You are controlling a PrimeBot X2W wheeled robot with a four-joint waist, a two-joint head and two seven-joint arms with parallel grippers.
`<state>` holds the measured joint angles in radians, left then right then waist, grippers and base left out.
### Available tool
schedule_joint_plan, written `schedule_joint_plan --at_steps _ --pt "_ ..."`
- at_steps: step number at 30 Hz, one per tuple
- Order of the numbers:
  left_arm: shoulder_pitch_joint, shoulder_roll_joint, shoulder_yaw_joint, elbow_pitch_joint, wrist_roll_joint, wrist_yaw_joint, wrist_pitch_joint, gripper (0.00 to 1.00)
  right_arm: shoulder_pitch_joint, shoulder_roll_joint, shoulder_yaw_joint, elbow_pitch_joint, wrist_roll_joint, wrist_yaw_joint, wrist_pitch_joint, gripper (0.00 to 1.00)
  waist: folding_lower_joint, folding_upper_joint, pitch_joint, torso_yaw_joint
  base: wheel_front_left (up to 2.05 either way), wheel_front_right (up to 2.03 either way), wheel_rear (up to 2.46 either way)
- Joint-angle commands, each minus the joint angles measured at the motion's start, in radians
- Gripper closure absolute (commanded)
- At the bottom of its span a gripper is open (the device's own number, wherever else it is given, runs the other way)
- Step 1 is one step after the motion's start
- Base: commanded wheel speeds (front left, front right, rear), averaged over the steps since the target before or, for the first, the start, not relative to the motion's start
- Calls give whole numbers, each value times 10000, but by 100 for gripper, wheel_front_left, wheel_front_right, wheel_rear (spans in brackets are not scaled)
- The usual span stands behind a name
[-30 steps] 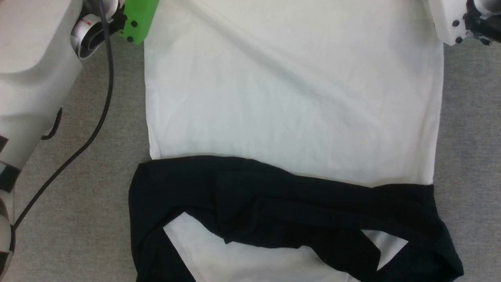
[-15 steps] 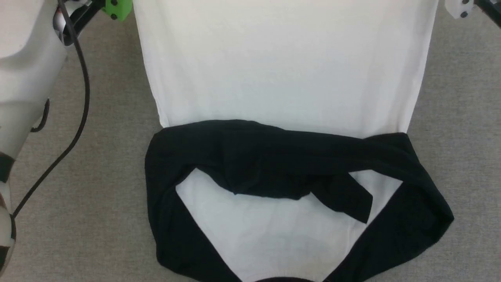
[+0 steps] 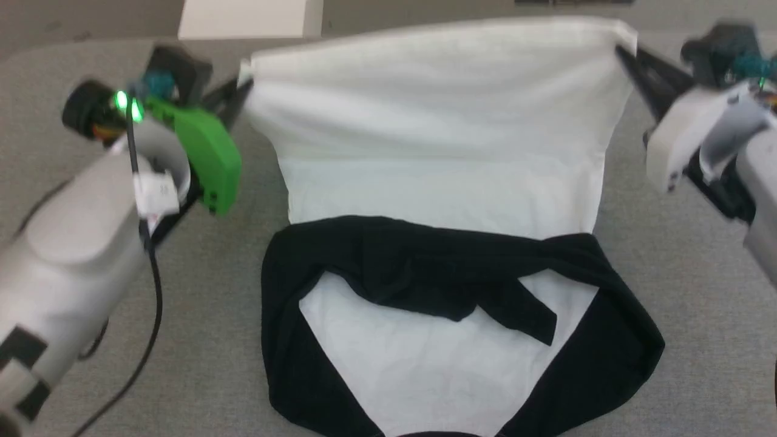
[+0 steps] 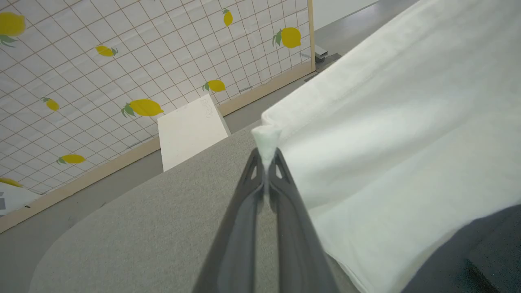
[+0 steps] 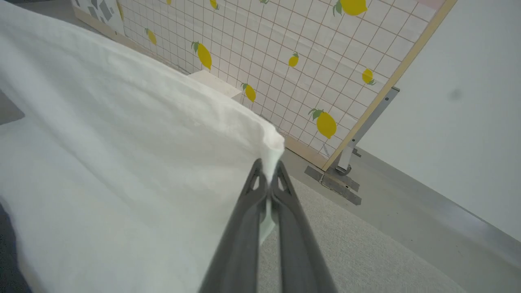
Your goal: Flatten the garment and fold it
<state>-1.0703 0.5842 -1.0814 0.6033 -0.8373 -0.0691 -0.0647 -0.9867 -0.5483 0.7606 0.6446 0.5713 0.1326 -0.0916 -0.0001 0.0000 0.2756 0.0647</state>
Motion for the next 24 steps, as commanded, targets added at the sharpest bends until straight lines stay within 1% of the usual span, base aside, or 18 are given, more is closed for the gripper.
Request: schedule_joint_plan --at_steps 1,4,7,11,15,17,20,22,24 --pt "614 297 -15 -439 -119 223 -104 100 535 -125 22 -288 237 -19 -134 100 1 0 -1175 97 0 0 0" --pt "1760 843 -155 -1512 -338 693 -49 100 1518 -434 123 -944 446 -19 -189 100 1 0 -1549 60 0 0 0" --pt "2929 1443 -265 -2764 -505 1482 -47 100 2622 -706 83 -1610 590 -19 -165 100 1 0 -1913 27 0 0 0" --pt "4387 2032 -333 -4399 -928 2451 -116 100 4119 -1007 -179 -2393 740 -19 -85 100 1 0 -2177 -16 0 0 0" --pt "5491 2443 -516 -5576 -1180 3157 -157 100 5542 -1310 -475 -3133 778 -19 113 100 1 0 -2338 -4 0 0 0" --pt "5959 2508 -664 -5958 -1307 3391 -126 100 6163 -1403 -681 -3376 744 -19 204 100 1 0 -2365 -16 0 0 0" --pt "6517 2516 -893 -6178 -1423 3626 -111 100 7008 -1418 -906 -3617 640 -19 365 100 1 0 -2362 -35 0 0 0" --pt "6871 2440 -1024 -6134 -1527 3704 -167 100 7554 -1335 -1069 -3712 595 -19 463 100 1 0 -2327 -55 0 0 0" --pt "7175 2312 -1137 -6019 -1639 3683 -242 100 8060 -1241 -1288 -3712 558 -19 496 100 1 0 -2268 -52 0 0 0"
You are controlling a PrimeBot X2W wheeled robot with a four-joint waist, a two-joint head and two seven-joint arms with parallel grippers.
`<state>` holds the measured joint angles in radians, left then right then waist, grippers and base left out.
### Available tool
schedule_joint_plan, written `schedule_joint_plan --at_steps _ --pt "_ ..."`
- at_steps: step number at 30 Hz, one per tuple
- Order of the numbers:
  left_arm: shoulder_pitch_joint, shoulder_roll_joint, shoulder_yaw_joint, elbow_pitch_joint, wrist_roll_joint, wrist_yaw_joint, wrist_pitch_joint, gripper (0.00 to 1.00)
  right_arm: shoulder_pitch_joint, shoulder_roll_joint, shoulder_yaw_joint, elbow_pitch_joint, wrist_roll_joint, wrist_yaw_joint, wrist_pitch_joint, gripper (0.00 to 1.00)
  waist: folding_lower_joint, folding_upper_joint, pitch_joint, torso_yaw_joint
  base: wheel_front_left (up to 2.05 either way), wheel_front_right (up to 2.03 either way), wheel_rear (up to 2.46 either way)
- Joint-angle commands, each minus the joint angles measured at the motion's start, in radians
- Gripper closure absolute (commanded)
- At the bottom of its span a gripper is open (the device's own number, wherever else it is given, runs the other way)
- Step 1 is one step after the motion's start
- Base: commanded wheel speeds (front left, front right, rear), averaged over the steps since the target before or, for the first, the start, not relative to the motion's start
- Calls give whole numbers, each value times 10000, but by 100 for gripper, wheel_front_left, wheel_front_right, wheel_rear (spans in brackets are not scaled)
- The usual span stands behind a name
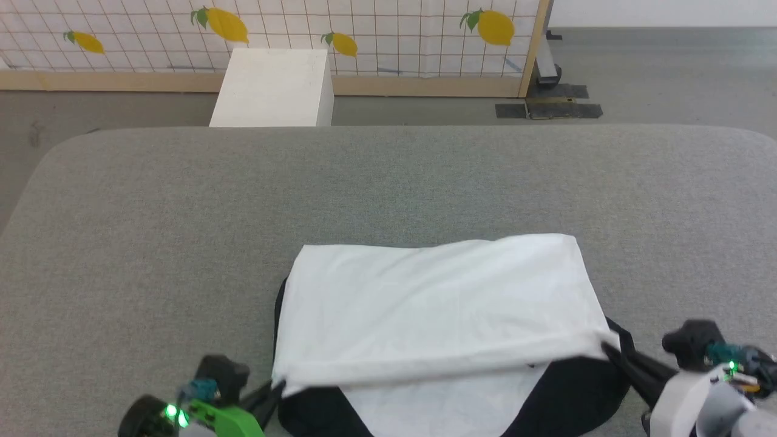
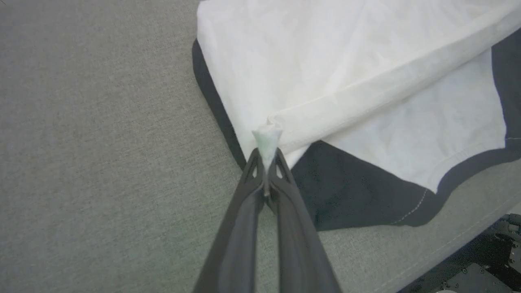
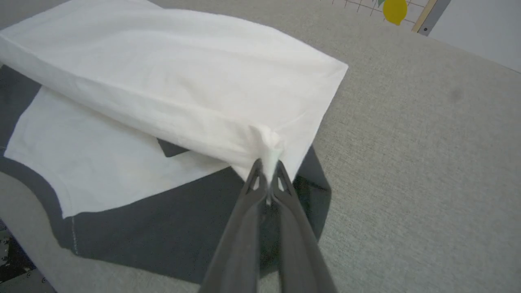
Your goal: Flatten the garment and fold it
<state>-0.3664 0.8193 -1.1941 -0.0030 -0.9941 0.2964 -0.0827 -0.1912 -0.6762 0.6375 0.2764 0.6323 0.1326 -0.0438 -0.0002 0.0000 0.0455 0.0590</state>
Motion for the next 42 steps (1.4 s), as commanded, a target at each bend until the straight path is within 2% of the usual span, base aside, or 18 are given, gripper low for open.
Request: schedule_joint_plan --at_steps 1,10,11,12,13,17,21,25,28,32,37,42 --pt "273 -135 -90 153 -94 -15 -80 100 377 96 -156 2 -79 -19 42 100 2 0 54 25 0 0 0" --pt "787 -994 -370 1470 -333 -635 -242 100 1669 570 -541 407 -536 -19 273 100 2 0 42 104 0 0 0" --pt "802 -1055 -353 1561 -343 -649 -316 91 1720 625 -555 369 -504 -19 313 89 2 0 -3 99 0 0 0" --pt "818 -1127 -285 1629 -360 -643 -476 0 1737 684 -647 262 -461 -19 281 56 2 0 -70 97 0 0 0" --pt "832 -1165 -208 1655 -369 -625 -642 0 1732 711 -786 180 -469 -19 248 0 2 0 -140 93 0 0 0" --pt "819 -1087 116 1657 -92 -300 -1303 0 1804 588 -1206 -651 -501 -19 508 0 2 0 -452 83 0 0 0" --pt "797 -1029 1023 1329 388 442 -1731 0 1724 334 -1988 -1798 -556 -19 927 0 2 0 -571 75 0 0 0" --pt "939 -1305 2756 657 1694 1441 -1783 0 1481 229 -2902 -2597 -792 -19 1585 0 2 0 -573 131 0 0 0" --pt "1488 -1714 4197 258 2968 2254 -1786 0 1183 97 -3213 -2906 -949 -19 2526 0 2 0 -541 159 0 0 0" --pt "2253 -2374 5757 -157 4390 2925 -1788 0 630 -97 -3234 -2869 -774 -19 4168 0 2 0 -493 205 0 0 0" --pt "3023 -3086 7084 -417 5691 2902 -1789 0 -89 -270 -2633 -2348 52 -19 6290 0 2 0 -353 306 0 0 0" --pt "3483 -3871 7915 -487 6625 2300 -1789 0 -789 -201 -2193 -1295 463 -19 7376 0 2 0 -14 587 0 0 0"
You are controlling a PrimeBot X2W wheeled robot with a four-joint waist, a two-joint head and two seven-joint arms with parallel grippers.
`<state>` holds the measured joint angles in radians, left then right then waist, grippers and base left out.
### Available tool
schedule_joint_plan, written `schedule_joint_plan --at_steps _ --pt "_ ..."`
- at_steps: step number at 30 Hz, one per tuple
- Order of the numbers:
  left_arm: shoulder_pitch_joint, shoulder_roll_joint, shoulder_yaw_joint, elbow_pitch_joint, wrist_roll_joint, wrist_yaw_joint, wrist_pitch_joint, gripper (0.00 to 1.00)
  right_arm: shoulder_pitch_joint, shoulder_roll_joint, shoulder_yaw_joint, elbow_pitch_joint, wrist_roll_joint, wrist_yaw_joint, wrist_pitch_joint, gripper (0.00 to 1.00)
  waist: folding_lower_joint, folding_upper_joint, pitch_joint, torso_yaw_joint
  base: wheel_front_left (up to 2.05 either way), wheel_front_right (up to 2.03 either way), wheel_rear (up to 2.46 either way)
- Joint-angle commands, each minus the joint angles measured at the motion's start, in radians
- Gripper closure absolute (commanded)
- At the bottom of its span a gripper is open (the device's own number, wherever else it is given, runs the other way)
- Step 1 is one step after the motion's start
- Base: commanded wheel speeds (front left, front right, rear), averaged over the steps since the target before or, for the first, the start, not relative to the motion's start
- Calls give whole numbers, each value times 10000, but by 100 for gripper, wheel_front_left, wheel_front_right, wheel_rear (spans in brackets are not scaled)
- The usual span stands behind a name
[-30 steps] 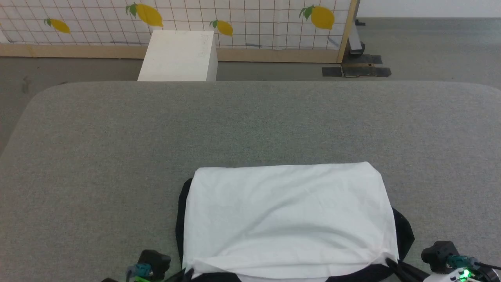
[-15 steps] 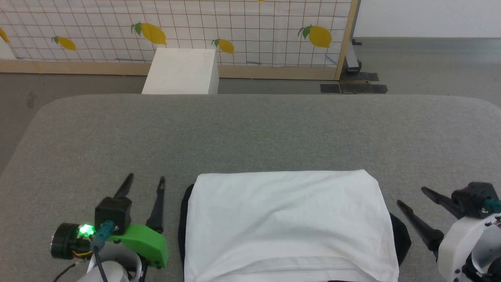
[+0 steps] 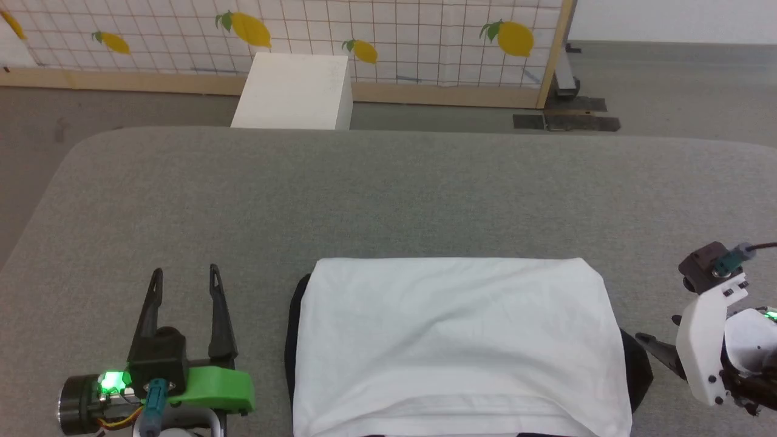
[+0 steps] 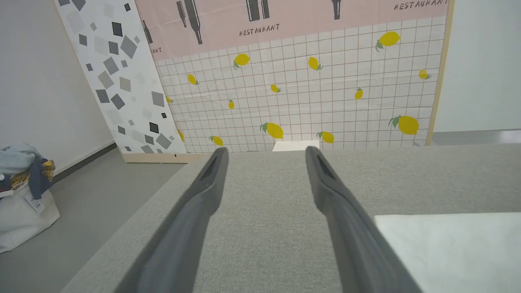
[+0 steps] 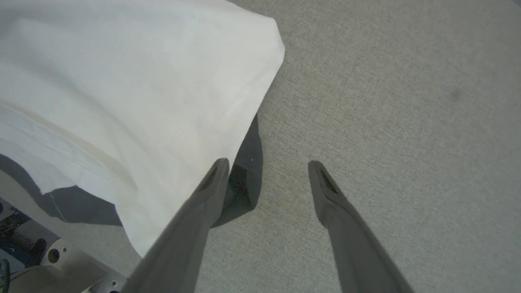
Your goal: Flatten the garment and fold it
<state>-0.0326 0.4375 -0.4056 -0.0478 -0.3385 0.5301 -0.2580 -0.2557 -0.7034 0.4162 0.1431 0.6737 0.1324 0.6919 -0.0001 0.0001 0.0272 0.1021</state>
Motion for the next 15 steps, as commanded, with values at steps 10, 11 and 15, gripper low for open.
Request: schedule_joint_plan --at_steps 10,11,15 --pt "433 -1463 1342 134 1226 -1516 -37 0 -678 1298 582 2441 424 -17 -324 0 1 -1 840 609 0 0 0" --pt "400 -1576 1463 176 1336 -1651 -37 0 -631 1407 703 2672 474 -17 -410 0 1 -1 875 638 0 0 0" --pt "222 -1874 1857 270 1732 -2075 -37 0 -483 1729 1112 3429 736 -17 -657 0 1 -1 941 663 0 0 0"
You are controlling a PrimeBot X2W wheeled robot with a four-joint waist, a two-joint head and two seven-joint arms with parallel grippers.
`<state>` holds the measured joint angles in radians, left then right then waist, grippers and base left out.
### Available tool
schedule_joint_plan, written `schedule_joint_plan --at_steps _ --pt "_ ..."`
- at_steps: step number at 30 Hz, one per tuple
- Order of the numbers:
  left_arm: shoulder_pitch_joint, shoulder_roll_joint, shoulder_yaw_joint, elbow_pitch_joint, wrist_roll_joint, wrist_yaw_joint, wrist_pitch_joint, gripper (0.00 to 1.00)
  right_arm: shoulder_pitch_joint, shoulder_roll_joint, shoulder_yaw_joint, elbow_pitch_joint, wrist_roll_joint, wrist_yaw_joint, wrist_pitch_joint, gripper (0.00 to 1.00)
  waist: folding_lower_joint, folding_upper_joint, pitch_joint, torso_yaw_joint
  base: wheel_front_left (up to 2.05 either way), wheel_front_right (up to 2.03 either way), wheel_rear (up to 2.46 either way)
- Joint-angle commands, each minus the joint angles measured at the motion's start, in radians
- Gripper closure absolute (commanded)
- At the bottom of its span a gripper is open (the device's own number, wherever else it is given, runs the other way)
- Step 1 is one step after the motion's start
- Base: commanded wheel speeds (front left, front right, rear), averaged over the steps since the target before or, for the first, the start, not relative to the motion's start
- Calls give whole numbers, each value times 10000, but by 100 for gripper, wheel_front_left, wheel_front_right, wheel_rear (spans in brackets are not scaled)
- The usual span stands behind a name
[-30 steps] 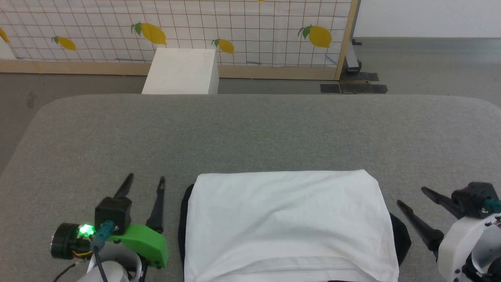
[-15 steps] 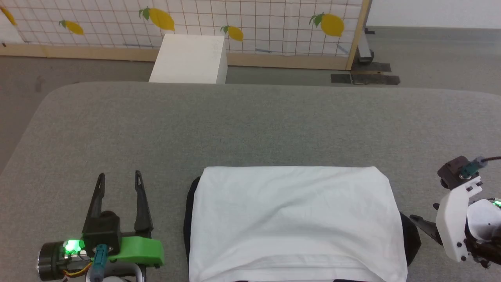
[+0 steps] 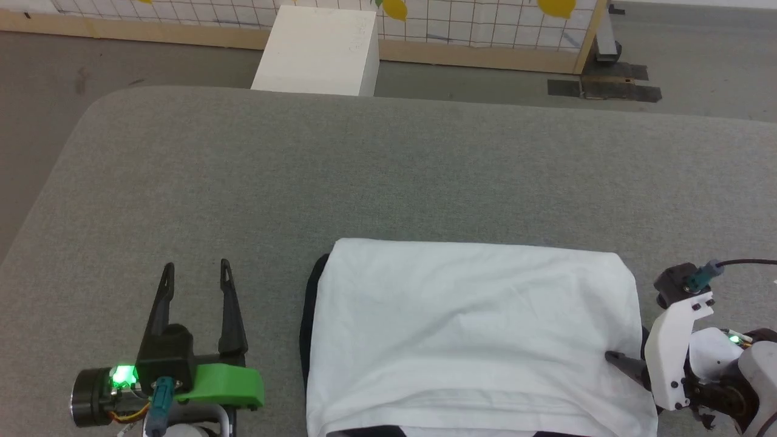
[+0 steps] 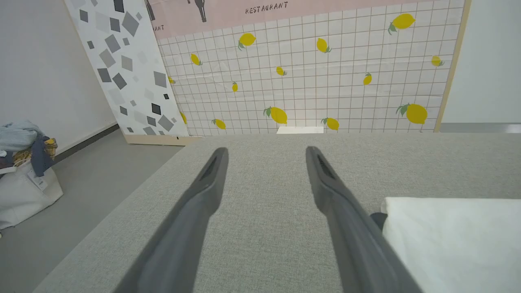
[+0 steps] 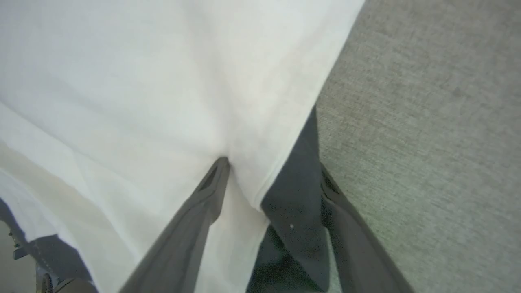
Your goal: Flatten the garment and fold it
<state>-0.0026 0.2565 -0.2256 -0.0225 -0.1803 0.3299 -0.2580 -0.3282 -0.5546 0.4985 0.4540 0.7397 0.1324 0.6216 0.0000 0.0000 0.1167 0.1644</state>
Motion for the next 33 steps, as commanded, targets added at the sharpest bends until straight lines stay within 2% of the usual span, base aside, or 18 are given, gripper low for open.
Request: schedule_joint_plan --at_steps 1,2,3,10,16,26,33 --pt "-109 -119 116 34 230 -164 -37 0 252 276 402 412 145 -17 11 0 0 0 50 37 0 0 0" --pt "-137 -183 193 50 319 -265 -37 0 229 296 542 472 229 -17 -57 65 0 0 46 14 0 0 0" --pt "-154 -227 264 51 387 -333 -37 0 177 302 634 475 305 -17 -161 100 0 0 43 -28 0 0 0" --pt "-98 -487 665 130 801 -781 -37 0 -682 -170 558 424 879 -17 -1438 100 0 0 -149 -318 0 0 0" --pt "81 -658 804 235 1084 -984 -37 0 -849 -1109 542 -91 1331 -17 -2148 100 0 0 -378 -471 0 0 0" --pt "436 -840 901 293 1311 -1177 -37 0 426 -3006 342 -1026 1781 -17 -2159 100 0 0 -627 -653 0 0 0" --pt "553 -945 915 315 1426 -1280 -38 0 952 -3189 146 -3036 2039 -17 -2120 100 0 0 -680 -726 0 0 0"
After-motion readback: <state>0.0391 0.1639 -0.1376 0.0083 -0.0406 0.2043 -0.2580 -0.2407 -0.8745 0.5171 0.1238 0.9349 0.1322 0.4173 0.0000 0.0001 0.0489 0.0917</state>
